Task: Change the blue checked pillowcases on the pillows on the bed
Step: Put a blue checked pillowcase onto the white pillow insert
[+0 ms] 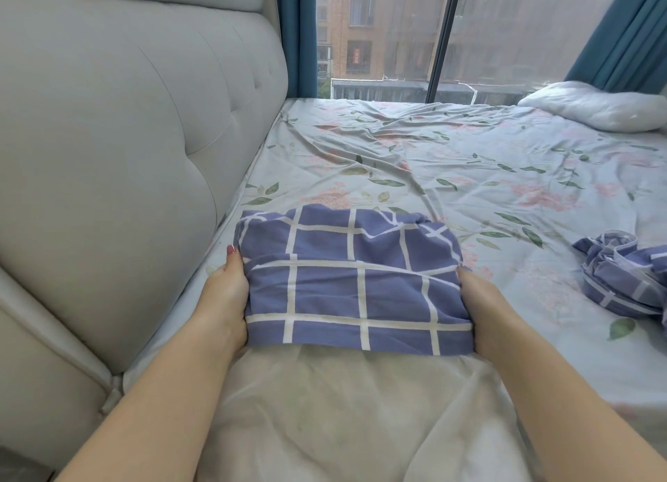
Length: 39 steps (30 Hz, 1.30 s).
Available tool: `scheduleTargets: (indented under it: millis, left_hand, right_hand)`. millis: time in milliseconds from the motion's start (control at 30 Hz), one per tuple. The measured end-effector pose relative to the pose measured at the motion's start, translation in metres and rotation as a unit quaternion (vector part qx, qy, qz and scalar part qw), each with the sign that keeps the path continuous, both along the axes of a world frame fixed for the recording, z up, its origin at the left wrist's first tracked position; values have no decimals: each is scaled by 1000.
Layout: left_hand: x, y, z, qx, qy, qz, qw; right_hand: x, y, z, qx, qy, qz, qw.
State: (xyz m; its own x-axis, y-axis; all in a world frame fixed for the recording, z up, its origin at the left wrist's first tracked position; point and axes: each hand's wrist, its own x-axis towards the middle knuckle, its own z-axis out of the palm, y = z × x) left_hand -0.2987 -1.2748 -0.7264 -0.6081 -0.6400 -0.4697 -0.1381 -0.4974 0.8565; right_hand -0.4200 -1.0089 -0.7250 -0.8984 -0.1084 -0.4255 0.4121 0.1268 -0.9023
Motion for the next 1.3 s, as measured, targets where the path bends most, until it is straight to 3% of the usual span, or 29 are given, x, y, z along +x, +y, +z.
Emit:
scheduleTargets:
  millis: [100, 167, 300, 367, 600, 800, 967, 1233, 1300]
  left_hand:
    - [7, 4, 15, -14, 55, -8, 998]
    - [9, 7, 21, -20, 92, -26, 995]
    - [11, 7, 0, 24, 66, -46, 996]
    - [11, 4, -15, 47, 30, -16, 998]
    - [12, 11, -1, 65, 29, -44, 997]
    - [9, 6, -7, -72, -19, 10, 997]
    - [0, 6, -19, 7, 38, 26, 999]
    - [-1, 21, -10, 31, 100, 3, 995]
    - [-3, 21, -12, 32, 103, 5, 994]
  right_hand:
    - [8, 1, 14, -145, 52, -29, 988]
    - [15, 3, 23, -188, 54, -31, 980]
    - [18, 3, 7, -13, -14, -27, 999]
    - [16, 1, -1, 24, -30, -18, 999]
    - [20, -6, 8, -162, -16, -16, 986]
    - [26, -8, 14, -221, -14, -33, 975]
    - [31, -15, 17, -252, -7, -49, 966]
    - [21, -19, 8, -93, -9, -99, 991]
    - [15, -18, 5, -6, 58, -126, 990]
